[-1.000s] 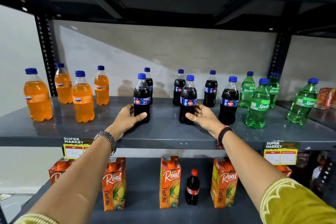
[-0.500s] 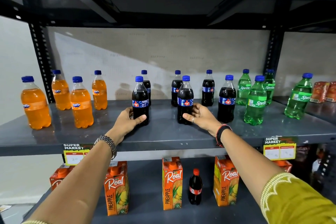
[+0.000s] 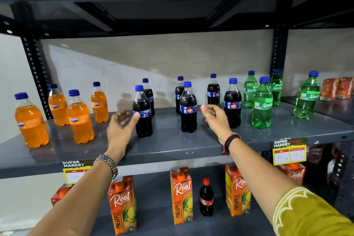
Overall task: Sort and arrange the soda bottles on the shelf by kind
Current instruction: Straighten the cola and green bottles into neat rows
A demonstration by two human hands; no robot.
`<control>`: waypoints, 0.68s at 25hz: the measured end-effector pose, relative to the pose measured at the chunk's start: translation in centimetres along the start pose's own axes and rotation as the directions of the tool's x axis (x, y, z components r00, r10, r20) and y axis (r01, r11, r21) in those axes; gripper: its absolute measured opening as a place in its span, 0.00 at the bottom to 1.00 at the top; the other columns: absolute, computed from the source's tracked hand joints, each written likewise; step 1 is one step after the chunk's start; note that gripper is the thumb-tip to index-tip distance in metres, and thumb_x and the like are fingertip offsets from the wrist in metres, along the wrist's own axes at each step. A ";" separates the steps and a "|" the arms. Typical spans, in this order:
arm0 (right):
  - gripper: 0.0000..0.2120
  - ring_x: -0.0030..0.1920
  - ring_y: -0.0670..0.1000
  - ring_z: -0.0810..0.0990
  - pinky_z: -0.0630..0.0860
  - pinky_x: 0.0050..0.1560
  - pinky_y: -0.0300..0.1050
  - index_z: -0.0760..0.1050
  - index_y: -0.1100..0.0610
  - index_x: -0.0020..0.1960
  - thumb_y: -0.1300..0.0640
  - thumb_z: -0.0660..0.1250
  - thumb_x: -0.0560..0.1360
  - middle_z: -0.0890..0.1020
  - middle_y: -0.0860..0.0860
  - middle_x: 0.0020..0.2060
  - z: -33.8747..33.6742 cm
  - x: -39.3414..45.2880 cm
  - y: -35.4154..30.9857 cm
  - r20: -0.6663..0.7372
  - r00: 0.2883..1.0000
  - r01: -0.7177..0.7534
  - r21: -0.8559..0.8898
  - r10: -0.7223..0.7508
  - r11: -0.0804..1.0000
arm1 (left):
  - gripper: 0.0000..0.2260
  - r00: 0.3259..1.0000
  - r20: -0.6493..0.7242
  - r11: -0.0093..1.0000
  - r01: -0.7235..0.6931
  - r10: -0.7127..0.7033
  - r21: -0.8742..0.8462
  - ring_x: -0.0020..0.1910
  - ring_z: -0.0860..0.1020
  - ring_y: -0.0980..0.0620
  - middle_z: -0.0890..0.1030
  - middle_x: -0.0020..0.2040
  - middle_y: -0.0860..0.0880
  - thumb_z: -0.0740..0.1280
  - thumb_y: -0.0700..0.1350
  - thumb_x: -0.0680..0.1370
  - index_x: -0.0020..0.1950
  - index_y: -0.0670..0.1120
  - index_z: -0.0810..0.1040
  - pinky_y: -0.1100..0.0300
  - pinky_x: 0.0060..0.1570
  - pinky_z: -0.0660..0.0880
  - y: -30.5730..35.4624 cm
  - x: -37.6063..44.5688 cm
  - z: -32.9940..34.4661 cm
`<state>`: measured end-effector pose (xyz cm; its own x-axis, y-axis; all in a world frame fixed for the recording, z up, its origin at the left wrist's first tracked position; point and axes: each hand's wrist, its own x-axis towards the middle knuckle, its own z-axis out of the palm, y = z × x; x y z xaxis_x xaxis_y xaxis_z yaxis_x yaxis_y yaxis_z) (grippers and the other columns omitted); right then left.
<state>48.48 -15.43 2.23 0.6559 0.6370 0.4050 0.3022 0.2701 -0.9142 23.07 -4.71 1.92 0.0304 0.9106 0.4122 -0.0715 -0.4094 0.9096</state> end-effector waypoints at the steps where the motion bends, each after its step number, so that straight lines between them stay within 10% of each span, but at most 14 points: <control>1: 0.08 0.41 0.48 0.80 0.78 0.46 0.44 0.76 0.54 0.48 0.50 0.64 0.75 0.82 0.52 0.43 -0.3 -0.2 -0.4 -0.110 0.993 0.045 0.059 -0.039 0.997 | 0.18 0.991 -0.103 0.997 -0.078 0.080 0.020 0.46 0.77 0.62 0.79 0.53 0.50 0.71 0.50 0.71 0.58 0.45 0.74 0.61 0.57 0.74 0.6 -0.4 0.0; 5: 0.09 0.27 0.43 0.76 0.75 0.32 0.43 0.73 0.50 0.37 0.54 0.62 0.77 0.78 0.49 0.28 -4.2 -2.7 -1.0 -0.407 0.883 0.287 0.071 -0.235 0.955 | 0.04 0.910 -0.254 0.945 -0.318 0.326 0.075 0.43 0.78 0.54 0.79 0.45 0.47 0.63 0.46 0.77 0.50 0.47 0.75 0.74 0.41 0.72 1.8 -3.8 0.7; 11: 0.10 0.34 0.53 0.72 0.68 0.36 0.47 0.74 0.56 0.43 0.51 0.59 0.76 0.75 0.50 0.33 -13.9 -2.0 -0.3 -0.484 0.736 0.403 -0.250 -0.474 0.881 | 0.04 0.886 -0.015 0.886 -0.462 0.463 0.040 0.42 0.81 0.52 0.82 0.42 0.49 0.62 0.49 0.77 0.49 0.50 0.73 0.59 0.43 0.77 2.4 -11.1 9.4; 14: 0.11 0.46 0.52 0.76 0.74 0.50 0.51 0.71 0.57 0.53 0.51 0.64 0.75 0.77 0.50 0.46 -17.8 -0.2 0.0 -0.340 0.807 0.381 -0.326 -0.483 0.865 | 0.11 0.873 0.312 0.914 -0.405 0.374 0.036 0.50 0.78 0.58 0.80 0.54 0.50 0.63 0.49 0.77 0.59 0.50 0.70 0.61 0.51 0.76 3.0 -13.2 17.3; 17: 0.32 0.56 0.47 0.74 0.70 0.59 0.44 0.64 0.57 0.65 0.46 0.72 0.68 0.74 0.47 0.55 -19.8 1.5 0.4 -0.042 0.960 0.240 -0.385 -0.276 0.891 | 0.29 0.891 0.436 0.982 -0.177 0.128 0.072 0.66 0.68 0.54 0.69 0.67 0.47 0.68 0.49 0.74 0.70 0.43 0.59 0.59 0.65 0.66 3.5 -12.4 23.5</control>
<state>63.27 -28.64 2.81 0.5749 0.5070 0.6422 0.6929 0.1158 -0.7117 45.88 -18.78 1.23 0.4524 0.7337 0.5070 -0.0034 -0.5670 0.8237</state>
